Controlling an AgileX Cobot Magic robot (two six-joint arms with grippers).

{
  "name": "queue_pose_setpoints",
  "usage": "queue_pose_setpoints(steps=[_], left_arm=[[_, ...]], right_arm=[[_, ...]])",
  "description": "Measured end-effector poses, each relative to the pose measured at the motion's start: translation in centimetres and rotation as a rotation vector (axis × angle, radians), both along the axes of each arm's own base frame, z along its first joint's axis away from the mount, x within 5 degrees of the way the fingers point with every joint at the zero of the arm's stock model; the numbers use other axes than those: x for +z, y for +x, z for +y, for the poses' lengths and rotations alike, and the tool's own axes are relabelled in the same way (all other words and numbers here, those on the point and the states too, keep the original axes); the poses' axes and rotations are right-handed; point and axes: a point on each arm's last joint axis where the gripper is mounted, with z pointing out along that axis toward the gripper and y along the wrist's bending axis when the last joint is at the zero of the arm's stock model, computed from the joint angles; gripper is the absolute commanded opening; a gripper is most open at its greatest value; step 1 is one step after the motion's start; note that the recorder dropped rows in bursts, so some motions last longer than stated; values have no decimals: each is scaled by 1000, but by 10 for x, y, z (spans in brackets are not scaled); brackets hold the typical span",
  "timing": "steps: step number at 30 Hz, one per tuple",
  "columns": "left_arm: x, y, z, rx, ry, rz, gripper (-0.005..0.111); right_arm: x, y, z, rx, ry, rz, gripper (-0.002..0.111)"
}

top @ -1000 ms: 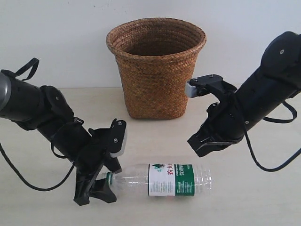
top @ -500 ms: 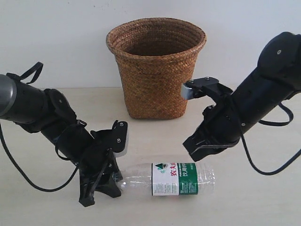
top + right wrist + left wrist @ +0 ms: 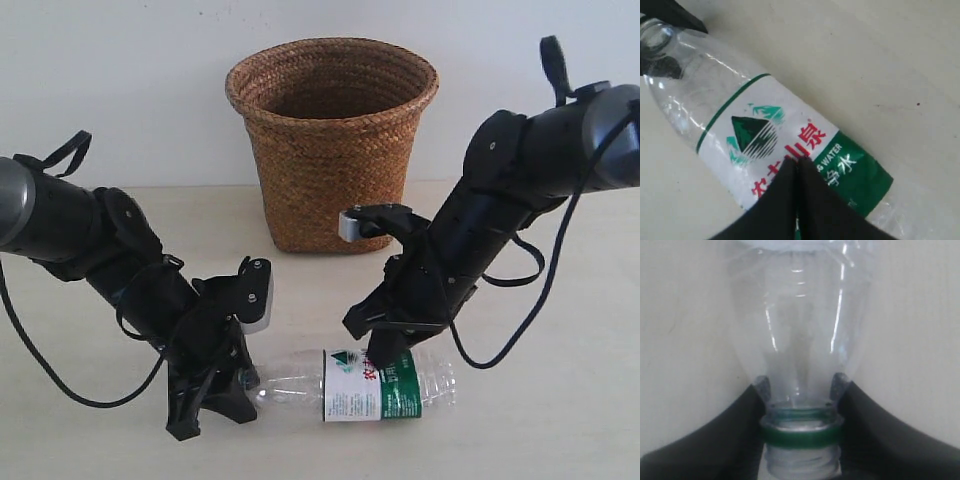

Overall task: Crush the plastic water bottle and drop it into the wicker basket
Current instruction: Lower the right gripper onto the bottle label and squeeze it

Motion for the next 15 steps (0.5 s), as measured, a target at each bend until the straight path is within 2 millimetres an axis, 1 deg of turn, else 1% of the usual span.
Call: queue_pose_setpoints(steps=[3,5,12,15], left_arm=[[0,0,0,4,2,4,4],[0,0,0,7,4,6,4],[0,0,0,10,6,8,4],[0,0,0,11,5,10,4]], right_arm=[[-18,5,3,7,-14,61,0],[-26,7,3,2,-12,100,0],[-42,9,4,-10,-24,137,0],[-44,12,6,-8,-29,160,0]])
